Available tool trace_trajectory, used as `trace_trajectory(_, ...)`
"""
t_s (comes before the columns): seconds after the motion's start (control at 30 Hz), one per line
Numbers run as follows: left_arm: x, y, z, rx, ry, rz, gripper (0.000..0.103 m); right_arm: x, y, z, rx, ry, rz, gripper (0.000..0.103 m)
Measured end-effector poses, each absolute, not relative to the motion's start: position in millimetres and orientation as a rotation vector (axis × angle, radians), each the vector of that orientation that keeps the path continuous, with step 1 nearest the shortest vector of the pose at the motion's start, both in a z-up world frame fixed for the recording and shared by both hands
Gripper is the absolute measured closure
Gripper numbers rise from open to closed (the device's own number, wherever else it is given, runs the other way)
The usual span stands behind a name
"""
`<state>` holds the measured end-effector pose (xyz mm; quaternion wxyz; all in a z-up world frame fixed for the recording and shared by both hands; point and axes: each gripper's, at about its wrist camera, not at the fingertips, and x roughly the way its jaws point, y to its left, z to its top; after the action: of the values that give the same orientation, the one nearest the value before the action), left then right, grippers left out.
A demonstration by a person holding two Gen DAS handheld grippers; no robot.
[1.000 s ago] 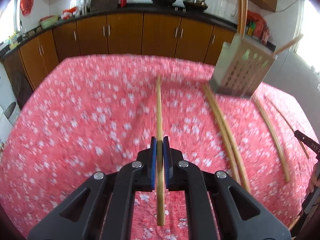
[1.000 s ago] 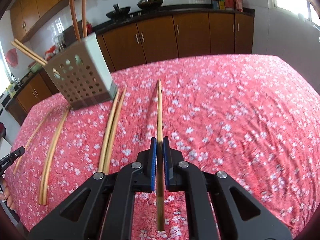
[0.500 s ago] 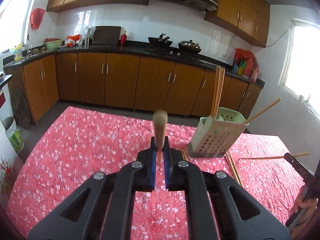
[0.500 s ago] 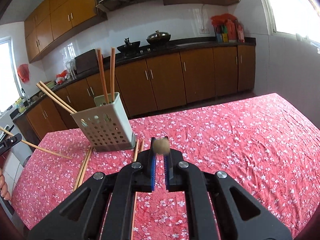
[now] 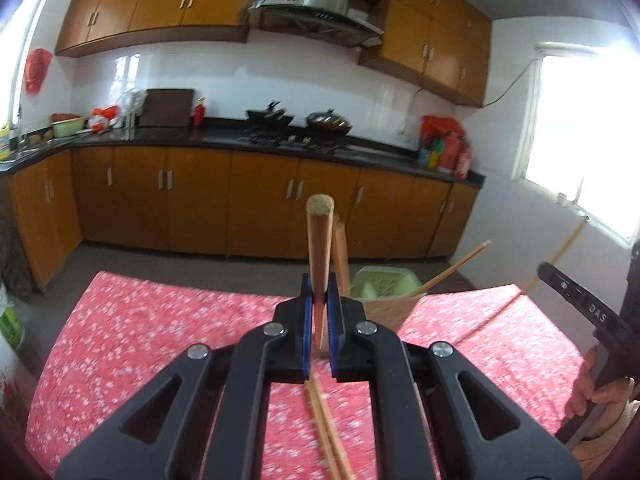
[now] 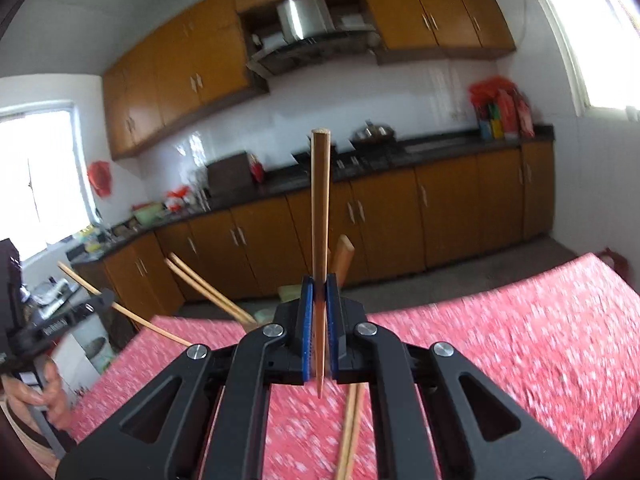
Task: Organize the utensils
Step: 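Lower the chopsticks into the holder and open both tools, then grasp a bamboo chopstick on the cloth with the right tool while the left tool grasps another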
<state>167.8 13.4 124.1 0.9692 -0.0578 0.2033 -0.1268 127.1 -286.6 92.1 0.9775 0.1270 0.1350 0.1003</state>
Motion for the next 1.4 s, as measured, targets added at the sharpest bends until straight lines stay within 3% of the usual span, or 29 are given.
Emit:
trace_trajectory(0.33,198,-26,171,-0.131,0.291,-0.278,0.095,159,-268,130,0.229,0.100,0.184,0.096)
trace_trajectory(0.7,263,-43,121,-0.120,0.441,-0.258,0.095,217,-259,83,0.226,0.263,0.153,0.095)
trace_trajectory(0.8,267,-44,121,-0.120,0.440,-0.254,0.090,214,-260,83,0.229,0.275,0.152,0.094)
trace_trajectory(0.93,257,-38,125,-0.121,0.415,-0.251,0.084,208,-266,91,0.242,0.263,0.146,0.074)
trace_trajectory(1.2,213,-11,136,-0.133,0.360,-0.210,0.077,168,-286,103,0.235,0.228,0.103,0.073)
trace_trajectory(1.4,181,24,97,-0.132,0.429,-0.146,0.074,149,-311,56,0.226,0.370,0.016,0.070)
